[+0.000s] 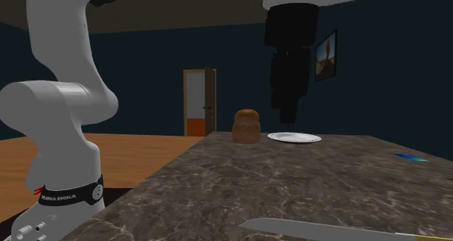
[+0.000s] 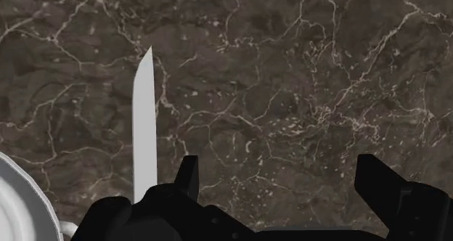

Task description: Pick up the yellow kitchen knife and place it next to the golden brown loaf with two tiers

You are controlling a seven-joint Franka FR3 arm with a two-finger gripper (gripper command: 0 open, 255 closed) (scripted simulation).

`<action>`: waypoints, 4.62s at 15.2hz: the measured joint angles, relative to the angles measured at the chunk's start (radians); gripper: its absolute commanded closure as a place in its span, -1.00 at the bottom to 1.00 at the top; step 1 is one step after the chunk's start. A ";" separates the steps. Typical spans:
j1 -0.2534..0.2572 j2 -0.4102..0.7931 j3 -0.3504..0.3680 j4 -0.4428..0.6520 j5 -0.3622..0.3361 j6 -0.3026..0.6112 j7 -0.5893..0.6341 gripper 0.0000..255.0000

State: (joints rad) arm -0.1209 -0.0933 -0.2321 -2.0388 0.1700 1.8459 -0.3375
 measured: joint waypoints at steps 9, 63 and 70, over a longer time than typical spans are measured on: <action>-0.080 0.372 -0.052 0.273 0.139 -0.012 -0.140 -1.00; -0.123 0.452 -0.057 0.520 0.165 -0.213 -0.115 1.00; -0.130 0.450 -0.058 0.610 0.163 -0.302 -0.093 1.00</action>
State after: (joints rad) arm -0.2509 0.3567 -0.2904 -1.4292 0.3327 1.5441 -0.4307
